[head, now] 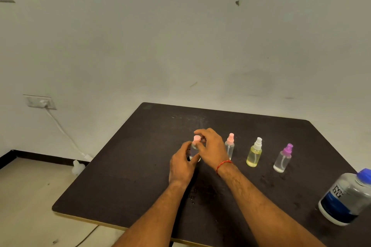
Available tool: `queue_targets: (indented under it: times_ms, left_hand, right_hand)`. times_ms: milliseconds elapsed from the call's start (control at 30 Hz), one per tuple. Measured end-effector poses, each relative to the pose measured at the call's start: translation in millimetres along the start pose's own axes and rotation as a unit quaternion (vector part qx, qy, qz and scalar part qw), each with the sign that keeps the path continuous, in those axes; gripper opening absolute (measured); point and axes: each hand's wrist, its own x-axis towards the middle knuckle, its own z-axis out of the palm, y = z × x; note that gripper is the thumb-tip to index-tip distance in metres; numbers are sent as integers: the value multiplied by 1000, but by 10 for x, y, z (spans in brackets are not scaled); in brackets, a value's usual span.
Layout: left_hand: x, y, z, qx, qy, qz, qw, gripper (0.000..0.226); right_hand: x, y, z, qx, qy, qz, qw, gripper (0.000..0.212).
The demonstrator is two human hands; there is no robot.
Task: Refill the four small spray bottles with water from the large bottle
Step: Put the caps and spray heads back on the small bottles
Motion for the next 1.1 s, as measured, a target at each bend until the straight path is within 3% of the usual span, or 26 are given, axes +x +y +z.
queue_targets:
  times_ms: [300, 533, 833, 1100]
  left_hand:
    - [-2, 2, -8, 5, 0, 5, 1000, 27]
    - [-5, 3, 0, 1, -1, 13, 1000, 28]
    - [1, -8, -2, -1, -6, 10, 1000, 28]
    - [5, -3, 2, 10, -4, 3, 1000, 33]
  right_hand:
    - [-10, -27, -1, 48, -35, 15, 998, 51]
    - [-20, 8, 0, 40, 4, 19, 999, 33]
    - [-18, -26, -25, 78, -25, 32, 996, 52]
    - [-15, -7, -9, 64, 4, 32, 997, 31]
